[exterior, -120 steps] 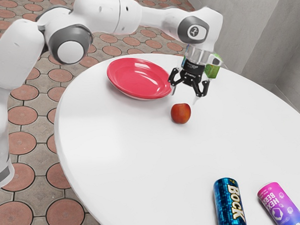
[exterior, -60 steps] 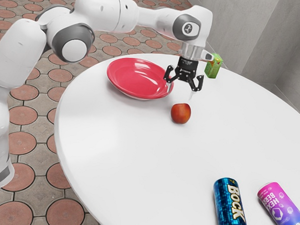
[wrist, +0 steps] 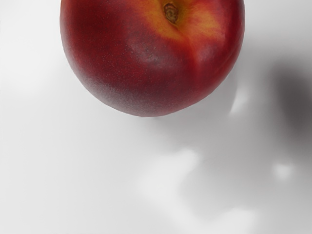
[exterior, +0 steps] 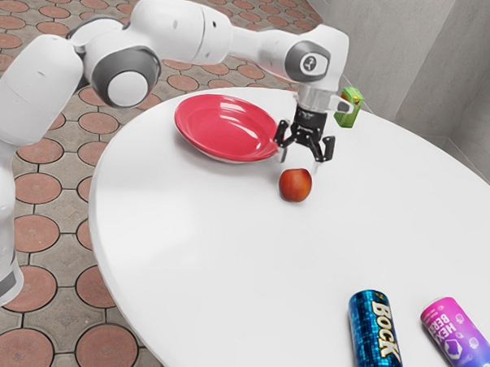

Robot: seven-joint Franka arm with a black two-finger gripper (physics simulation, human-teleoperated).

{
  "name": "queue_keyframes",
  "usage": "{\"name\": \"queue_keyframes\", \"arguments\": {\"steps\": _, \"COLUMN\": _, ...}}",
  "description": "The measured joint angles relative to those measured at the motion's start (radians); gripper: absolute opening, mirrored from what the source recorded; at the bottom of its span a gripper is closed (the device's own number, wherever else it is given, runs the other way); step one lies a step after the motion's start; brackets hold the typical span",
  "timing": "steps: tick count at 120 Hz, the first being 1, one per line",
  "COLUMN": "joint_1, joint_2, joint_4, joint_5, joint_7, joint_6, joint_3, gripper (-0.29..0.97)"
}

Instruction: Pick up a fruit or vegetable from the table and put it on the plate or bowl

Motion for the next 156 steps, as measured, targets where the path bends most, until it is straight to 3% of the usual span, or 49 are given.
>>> {"name": "queue_keyframes", "arguments": {"steps": 116, "joint_1": -0.007, "joint_2": 0.085, "joint_4": -0.031, "joint_5": -0.08, "joint_7": 0.171, "joint_6": 0.083, "joint_3": -0.002, "gripper": 0.68}}
{"name": "queue_keyframes", "arguments": {"steps": 131, "joint_1": -0.006, "joint_2": 0.09, "joint_4": -0.03, "joint_5": -0.086, "joint_7": 0.176, "joint_6": 0.092, "joint_3": -0.002, "gripper": 0.77}}
{"name": "queue_keyframes", "arguments": {"steps": 146, "joint_1": -0.009, "joint_2": 0.079, "joint_4": -0.028, "joint_5": -0.084, "joint_7": 0.171, "joint_6": 0.098, "joint_3": -0.001, "gripper": 0.55}}
{"name": "queue_keyframes", "arguments": {"steps": 156, "joint_1": -0.01, "joint_2": 0.074, "joint_4": -0.027, "joint_5": -0.08, "joint_7": 0.166, "joint_6": 0.1, "joint_3": -0.002, "gripper": 0.48}}
